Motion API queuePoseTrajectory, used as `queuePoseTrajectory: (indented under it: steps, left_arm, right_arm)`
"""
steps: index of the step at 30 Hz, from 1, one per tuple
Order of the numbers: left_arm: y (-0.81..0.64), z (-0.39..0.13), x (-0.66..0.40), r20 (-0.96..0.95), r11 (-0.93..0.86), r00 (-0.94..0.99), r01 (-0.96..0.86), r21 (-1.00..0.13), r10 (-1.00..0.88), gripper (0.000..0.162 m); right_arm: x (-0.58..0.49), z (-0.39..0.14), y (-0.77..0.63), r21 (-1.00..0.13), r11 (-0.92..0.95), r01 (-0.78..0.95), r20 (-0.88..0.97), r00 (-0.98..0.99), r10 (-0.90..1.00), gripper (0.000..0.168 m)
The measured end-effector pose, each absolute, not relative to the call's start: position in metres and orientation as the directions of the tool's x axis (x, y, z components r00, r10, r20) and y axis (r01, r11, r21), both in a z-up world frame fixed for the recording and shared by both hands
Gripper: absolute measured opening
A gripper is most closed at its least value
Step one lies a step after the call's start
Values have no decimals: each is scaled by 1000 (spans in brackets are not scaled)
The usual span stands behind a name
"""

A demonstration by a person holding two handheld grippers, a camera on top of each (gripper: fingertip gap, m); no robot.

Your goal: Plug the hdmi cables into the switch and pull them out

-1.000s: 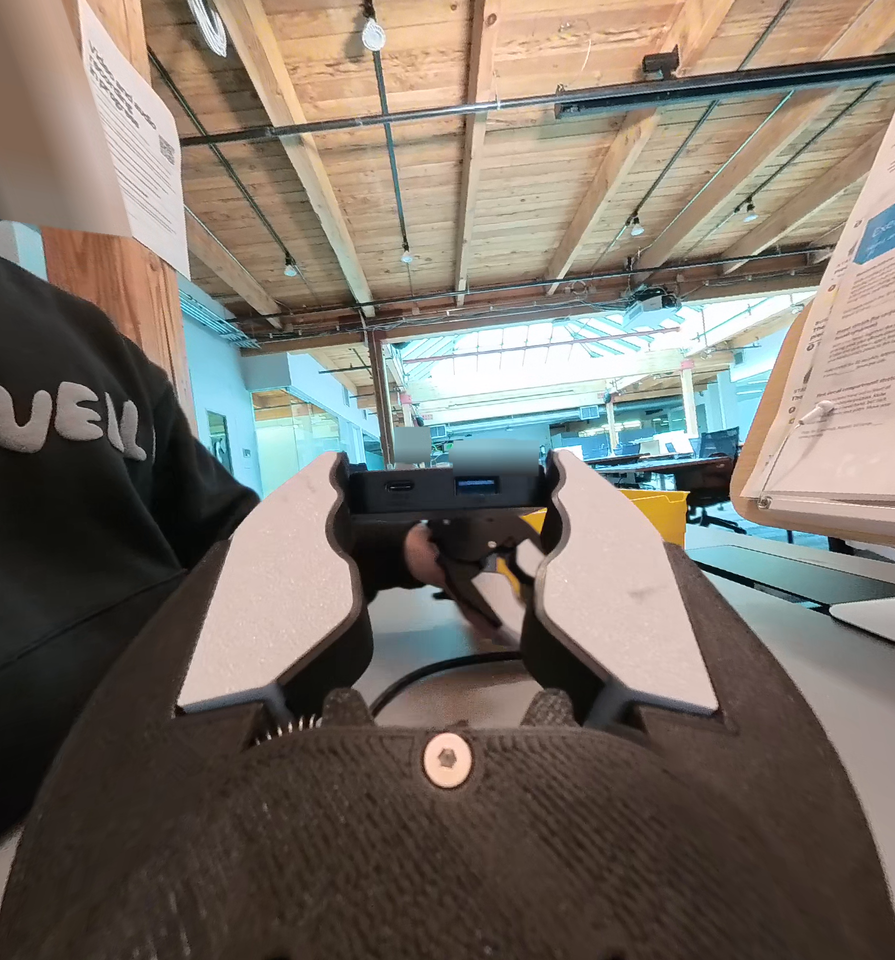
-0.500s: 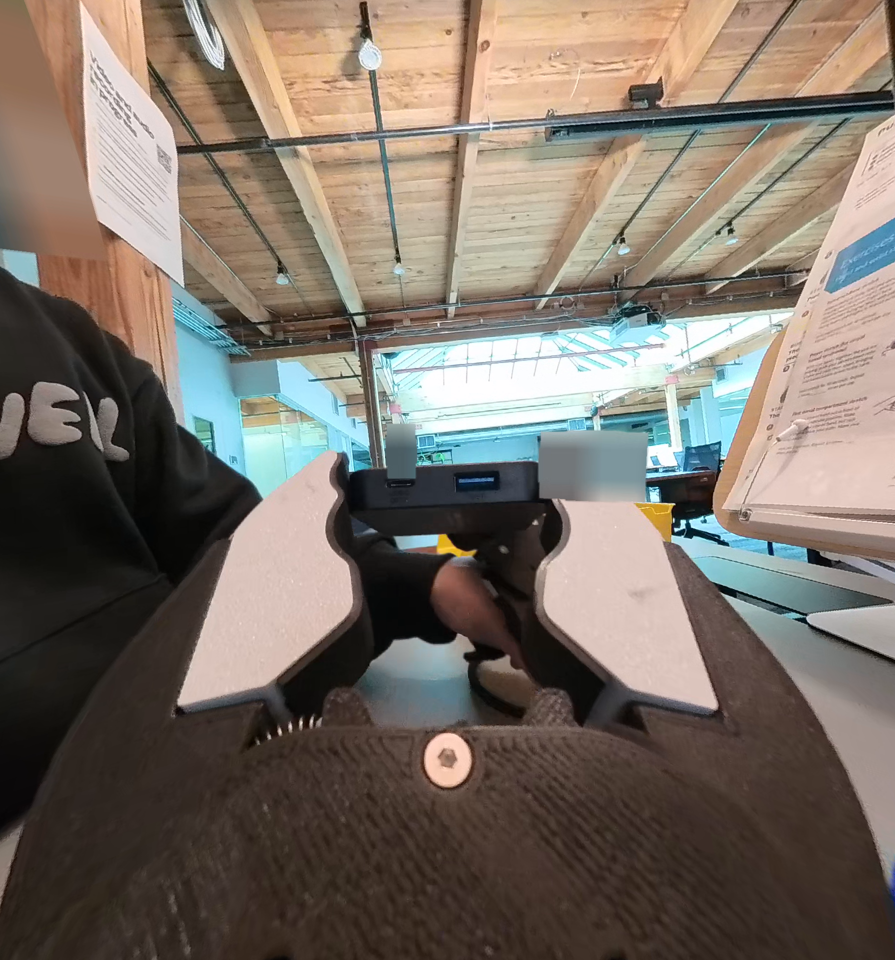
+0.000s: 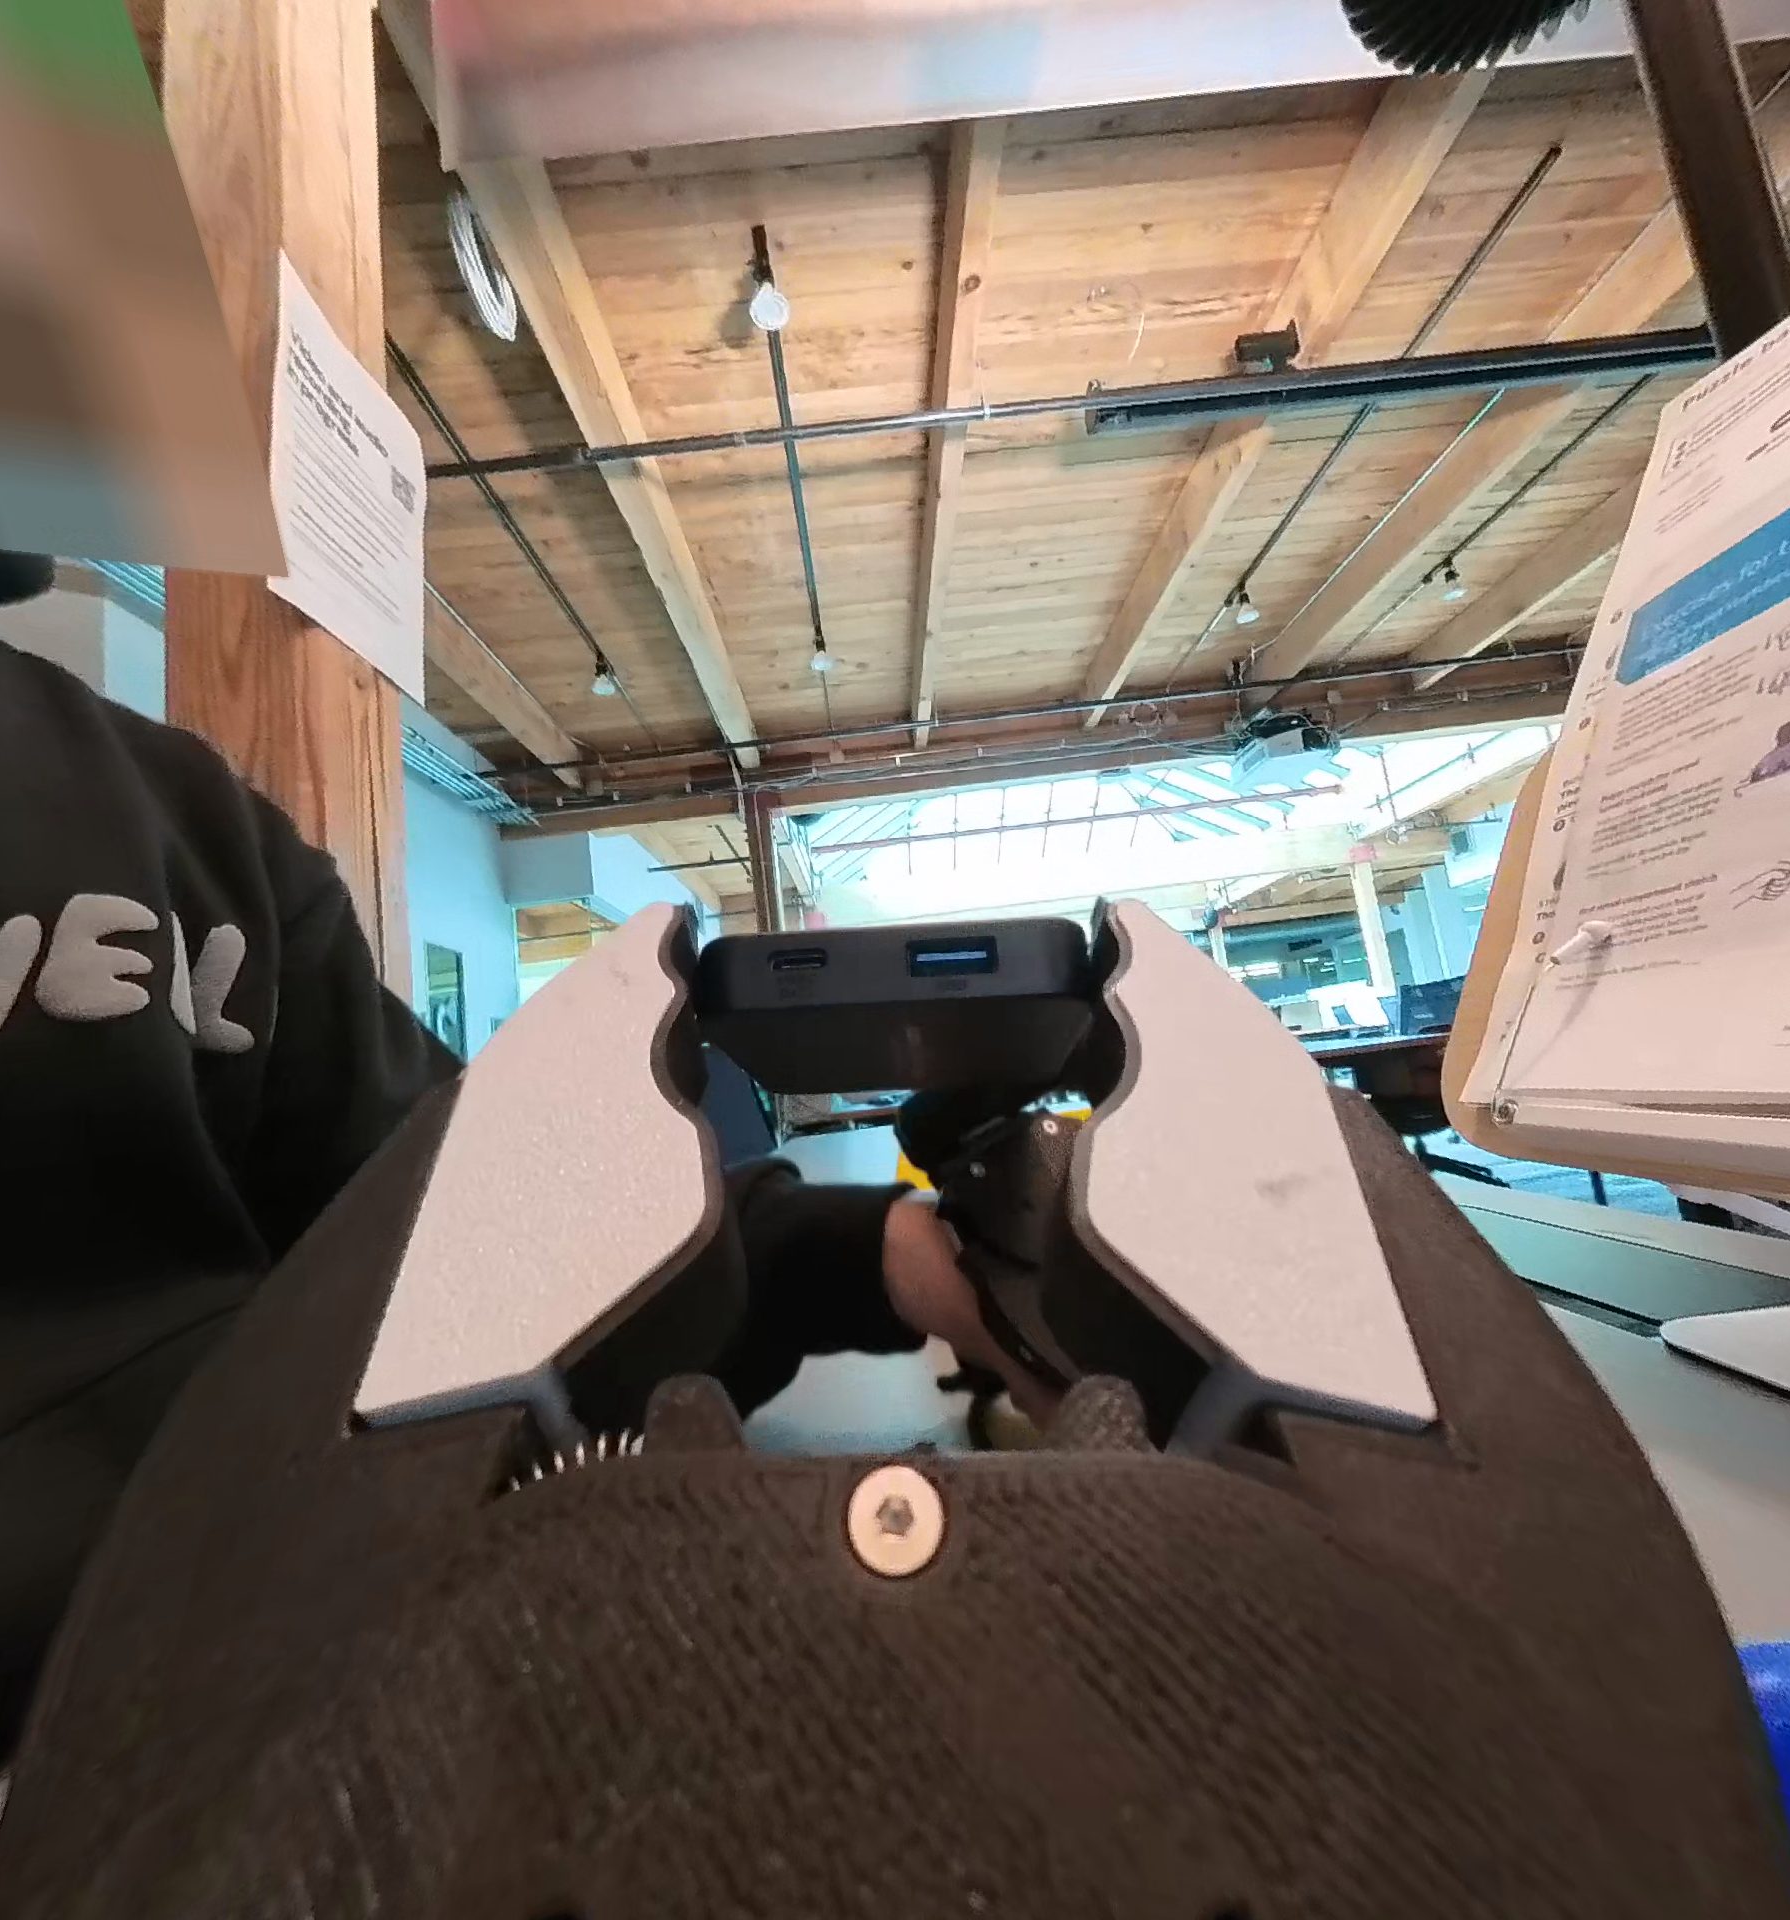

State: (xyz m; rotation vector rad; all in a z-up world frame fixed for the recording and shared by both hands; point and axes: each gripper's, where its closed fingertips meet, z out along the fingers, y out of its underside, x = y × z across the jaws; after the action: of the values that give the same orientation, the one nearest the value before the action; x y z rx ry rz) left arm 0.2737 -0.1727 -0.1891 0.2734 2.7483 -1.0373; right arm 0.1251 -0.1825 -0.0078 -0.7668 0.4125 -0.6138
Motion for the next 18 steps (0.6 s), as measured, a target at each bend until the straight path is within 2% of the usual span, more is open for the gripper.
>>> queuePoseTrajectory:
  steps: [1,3,5,6,8,10,12,14,15,18]
  left_arm:
    - [-168,-186,276,-214,746,-973,208,-633,90,20]
    - [-169,-159,273,-100,683,-995,80,-726,10,43]
    - [-175,-110,221,174,488,-963,-53,-871,205,46]
    - [-172,-91,198,286,431,-903,-130,-893,322,44]
    - [-165,-82,168,505,486,-720,-263,-834,476,48]
    - [-159,-76,145,716,593,-427,-402,-698,552,55]
    - [-151,-61,136,795,665,-99,-491,-563,599,43]
    - [-141,-50,138,757,680,108,-533,-504,645,36]
    - [-137,-49,140,740,689,163,-534,-490,652,36]
    - [-142,-52,144,761,675,109,-554,-488,640,39]
  right_arm:
    - [126,-8,-181,-750,555,359,-121,751,-649,73]
    - [129,-10,-177,-763,542,354,-113,752,-650,73]
    - [132,-11,-174,-769,533,352,-108,751,-652,73]
    - [133,-12,-173,-776,523,352,-106,746,-658,73]
    - [134,-13,-171,-789,494,366,-86,730,-678,73]
    - [133,-9,-169,-789,475,389,-59,721,-690,72]
    - [132,-4,-168,-793,444,418,-32,698,-715,73]
    - [136,-11,-163,-847,344,406,9,658,-753,73]
    - [140,-17,-162,-874,287,393,32,635,-772,73]
    - [143,-20,-157,-899,226,376,58,613,-788,72]
